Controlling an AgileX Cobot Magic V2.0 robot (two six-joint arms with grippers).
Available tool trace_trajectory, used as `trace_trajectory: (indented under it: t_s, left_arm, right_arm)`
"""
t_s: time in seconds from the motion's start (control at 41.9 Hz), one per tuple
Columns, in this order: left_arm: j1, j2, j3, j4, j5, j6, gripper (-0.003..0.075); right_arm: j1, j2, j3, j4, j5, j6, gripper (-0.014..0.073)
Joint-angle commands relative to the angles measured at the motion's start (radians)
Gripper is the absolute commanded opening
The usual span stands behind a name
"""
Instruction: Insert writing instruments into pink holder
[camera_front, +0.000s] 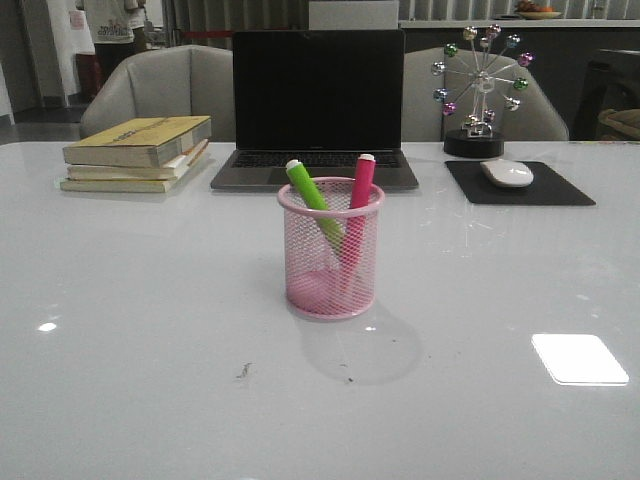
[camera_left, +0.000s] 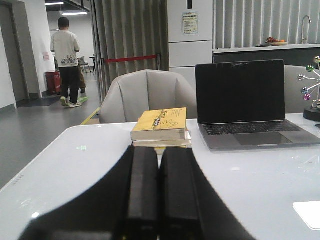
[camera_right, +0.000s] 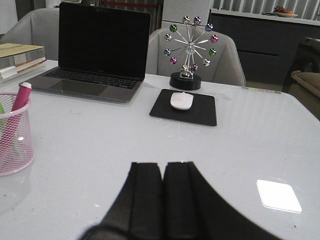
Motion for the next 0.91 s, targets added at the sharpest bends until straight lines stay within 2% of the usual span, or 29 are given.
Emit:
trace_trajectory:
  t_s: [0.0, 0.215, 0.884]
  left_arm:
    - [0.003, -0.02, 0.003, -0.01, -0.09, 0.001, 0.0092]
    - [0.003, -0.02, 0.003, -0.01, -0.09, 0.001, 0.0092]
    - [0.003, -0.02, 0.003, -0.01, -0.09, 0.001, 0.0092]
  right_arm:
    - [-0.006, -0.02, -0.007, 0.005, -0.124, -0.006, 0.0067]
    - [-0.009, -0.02, -0.007, 0.006, -0.201, 0.157, 0.0067]
    - [-0.037, -0.02, -0.007, -0.031, -0.175, 0.163, 0.0067]
